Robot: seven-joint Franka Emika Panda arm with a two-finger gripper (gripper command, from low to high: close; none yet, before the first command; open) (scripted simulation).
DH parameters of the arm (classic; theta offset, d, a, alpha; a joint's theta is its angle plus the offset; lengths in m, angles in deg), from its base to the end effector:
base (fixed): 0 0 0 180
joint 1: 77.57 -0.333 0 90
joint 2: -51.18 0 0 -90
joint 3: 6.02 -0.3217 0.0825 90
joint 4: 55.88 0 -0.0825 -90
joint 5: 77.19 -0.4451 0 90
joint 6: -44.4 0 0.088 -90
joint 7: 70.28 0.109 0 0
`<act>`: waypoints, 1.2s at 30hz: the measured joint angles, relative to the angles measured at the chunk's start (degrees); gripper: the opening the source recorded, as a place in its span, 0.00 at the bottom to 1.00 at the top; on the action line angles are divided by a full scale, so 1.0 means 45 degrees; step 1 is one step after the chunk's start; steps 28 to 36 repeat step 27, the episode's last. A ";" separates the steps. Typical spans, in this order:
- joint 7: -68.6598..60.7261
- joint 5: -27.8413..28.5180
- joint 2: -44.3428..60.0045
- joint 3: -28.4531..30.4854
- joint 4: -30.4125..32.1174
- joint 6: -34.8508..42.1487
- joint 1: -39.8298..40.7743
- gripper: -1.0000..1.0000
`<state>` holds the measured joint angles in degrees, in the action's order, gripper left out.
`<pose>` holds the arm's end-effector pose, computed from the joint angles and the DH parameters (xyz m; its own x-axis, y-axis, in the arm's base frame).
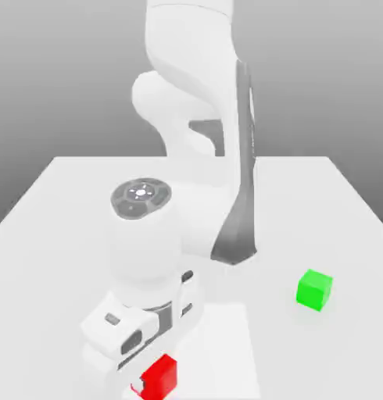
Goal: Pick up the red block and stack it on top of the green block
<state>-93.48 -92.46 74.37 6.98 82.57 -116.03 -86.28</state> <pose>0.5047 -0.0623 0.0952 0.9954 0.0958 -0.0007 0.0958 -0.9954 0.0003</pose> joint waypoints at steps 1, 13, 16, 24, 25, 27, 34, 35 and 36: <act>0.0158 0.0218 -0.0310 0.0157 0.0056 0.0232 -0.0116 0.00; -0.0137 0.2450 -0.5105 -0.1967 0.3375 0.1807 -0.4820 0.00; -0.0559 0.2937 -0.6448 -0.2562 0.4609 0.1753 -0.6203 0.00; -0.0732 0.3389 -0.4654 -0.3218 0.5310 -0.0902 -0.6890 0.00; -0.0693 0.3444 -0.4343 -0.3189 0.5301 -0.1202 -0.6888 1.00; -0.0693 0.3444 -0.4343 -0.3189 0.5301 -0.1202 -0.6887 1.00; -0.0693 0.3444 -0.4343 -0.3189 0.5301 -0.1202 -0.6887 1.00; -0.0693 0.3444 -0.4343 -0.3189 0.5301 -0.1202 -0.6887 1.00; -0.0693 0.3444 -0.4343 -0.3189 0.5301 -0.1202 -0.6887 1.00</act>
